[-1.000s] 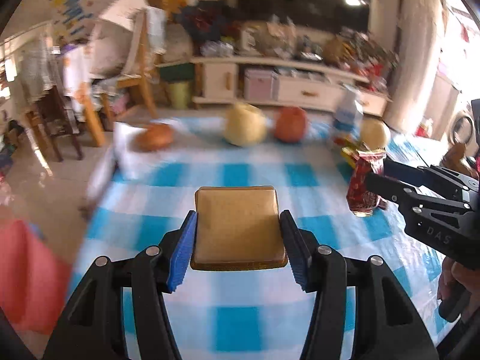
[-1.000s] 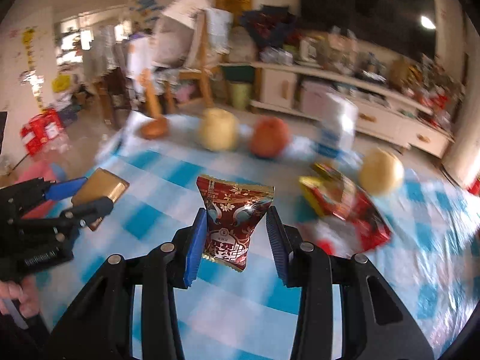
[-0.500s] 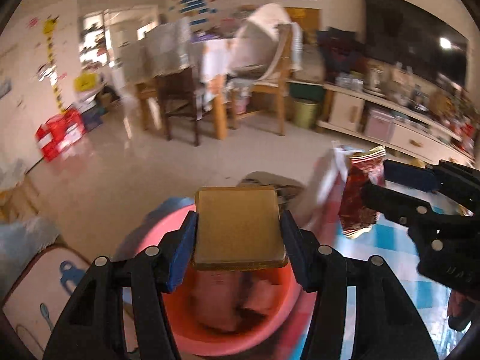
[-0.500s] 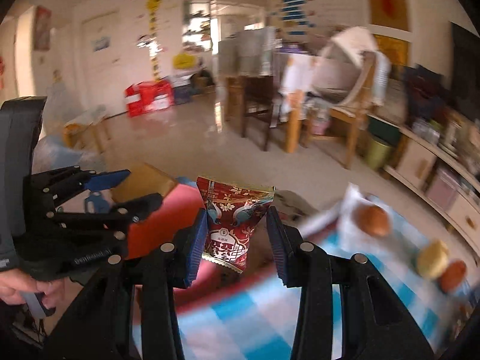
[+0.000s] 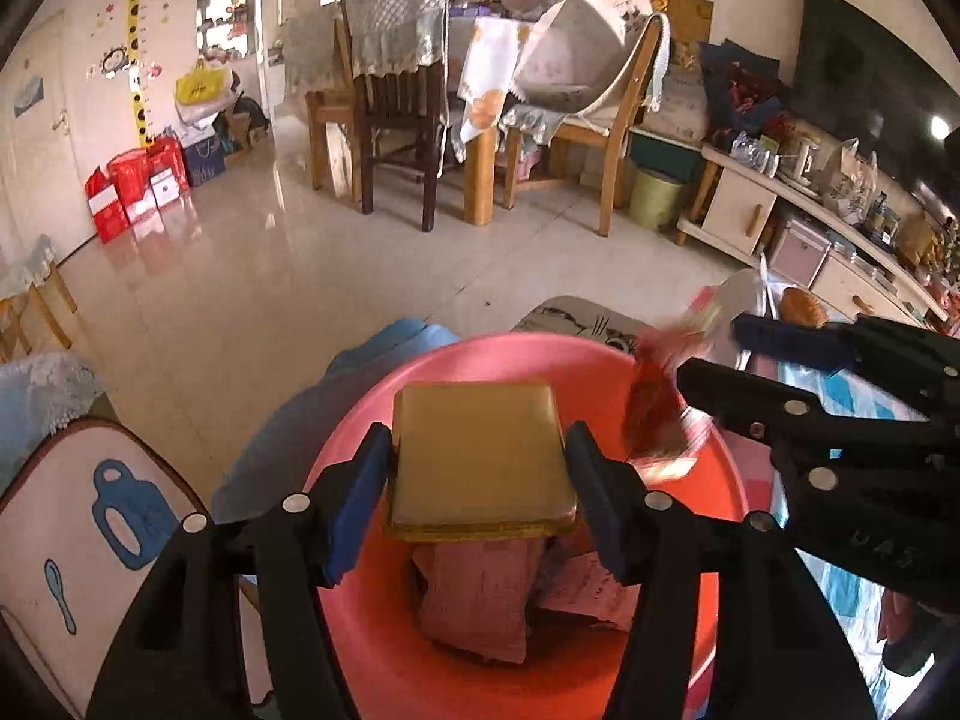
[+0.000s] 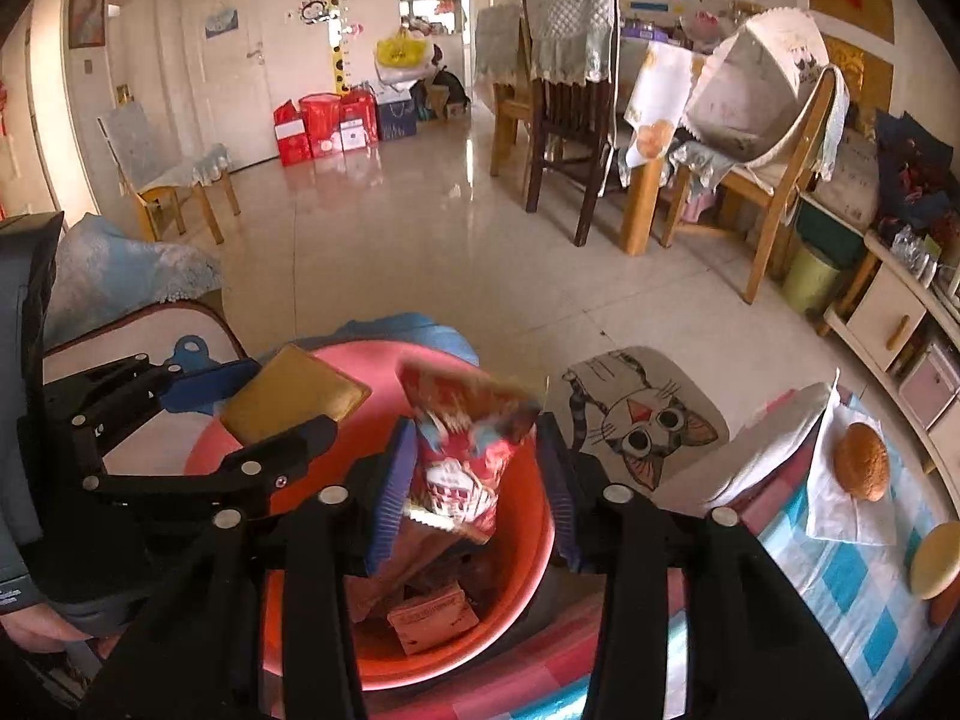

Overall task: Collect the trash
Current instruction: 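Open both tools over the pink bucket to drop the tan and red packets, then move both open tools back over the table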

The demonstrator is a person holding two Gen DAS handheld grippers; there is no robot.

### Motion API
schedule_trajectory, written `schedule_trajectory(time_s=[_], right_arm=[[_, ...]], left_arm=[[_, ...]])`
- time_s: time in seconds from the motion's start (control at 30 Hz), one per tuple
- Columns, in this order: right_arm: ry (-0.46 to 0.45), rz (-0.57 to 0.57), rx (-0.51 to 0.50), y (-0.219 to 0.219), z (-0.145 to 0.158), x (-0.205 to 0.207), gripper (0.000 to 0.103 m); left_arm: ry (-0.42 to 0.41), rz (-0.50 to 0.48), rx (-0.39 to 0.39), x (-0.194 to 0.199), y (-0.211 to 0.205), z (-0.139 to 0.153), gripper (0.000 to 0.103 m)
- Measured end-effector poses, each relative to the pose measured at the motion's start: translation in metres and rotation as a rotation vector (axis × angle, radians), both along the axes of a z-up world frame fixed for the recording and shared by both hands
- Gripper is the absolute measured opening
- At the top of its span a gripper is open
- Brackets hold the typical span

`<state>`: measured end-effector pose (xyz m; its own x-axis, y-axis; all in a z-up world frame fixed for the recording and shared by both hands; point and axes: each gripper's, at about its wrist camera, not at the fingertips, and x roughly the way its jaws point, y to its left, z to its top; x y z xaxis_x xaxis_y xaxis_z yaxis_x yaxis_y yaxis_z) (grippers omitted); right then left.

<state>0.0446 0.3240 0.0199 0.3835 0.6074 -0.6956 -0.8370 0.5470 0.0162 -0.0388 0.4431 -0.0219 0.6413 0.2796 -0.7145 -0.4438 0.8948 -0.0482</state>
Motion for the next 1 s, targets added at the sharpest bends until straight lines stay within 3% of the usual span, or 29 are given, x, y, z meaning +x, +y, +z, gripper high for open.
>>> schedule_trajectory(time_s=[0.03, 0.07, 0.13, 0.17, 0.27, 0.53, 0.63, 0.77, 1.0], right_arm=[[-0.004, -0.008, 0.003, -0.002, -0.001, 0.002, 0.074], [-0.005, -0.021, 0.011, -0.004, 0.0, 0.003, 0.078], [-0.012, -0.032, 0.008, -0.008, 0.0, 0.005, 0.079], [-0.015, -0.037, 0.009, -0.012, 0.001, 0.006, 0.079], [-0.018, -0.072, 0.033, -0.034, 0.007, 0.011, 0.079], [-0.027, -0.208, 0.095, -0.129, 0.03, 0.018, 0.083], [-0.041, -0.266, 0.12, -0.179, 0.038, 0.016, 0.083], [-0.059, -0.427, 0.168, -0.276, 0.04, 0.009, 0.087], [-0.069, -0.723, 0.134, -0.45, 0.011, -0.012, 0.09]], left_arm=[[0.008, -0.002, -0.007, 0.005, -0.001, -0.003, 0.062], [0.015, -0.01, -0.015, 0.006, 0.0, -0.005, 0.062], [0.023, -0.006, 0.002, 0.007, -0.001, -0.008, 0.066], [0.02, -0.002, 0.02, 0.006, -0.003, -0.007, 0.076], [-0.003, 0.021, 0.053, 0.003, -0.009, 0.0, 0.09], [0.0, 0.004, 0.107, 0.006, -0.039, 0.024, 0.095], [-0.021, 0.0, 0.093, 0.007, -0.053, 0.036, 0.095], [-0.08, -0.072, 0.071, 0.017, -0.099, 0.057, 0.096], [-0.148, -0.347, 0.075, 0.055, -0.247, 0.066, 0.096]])
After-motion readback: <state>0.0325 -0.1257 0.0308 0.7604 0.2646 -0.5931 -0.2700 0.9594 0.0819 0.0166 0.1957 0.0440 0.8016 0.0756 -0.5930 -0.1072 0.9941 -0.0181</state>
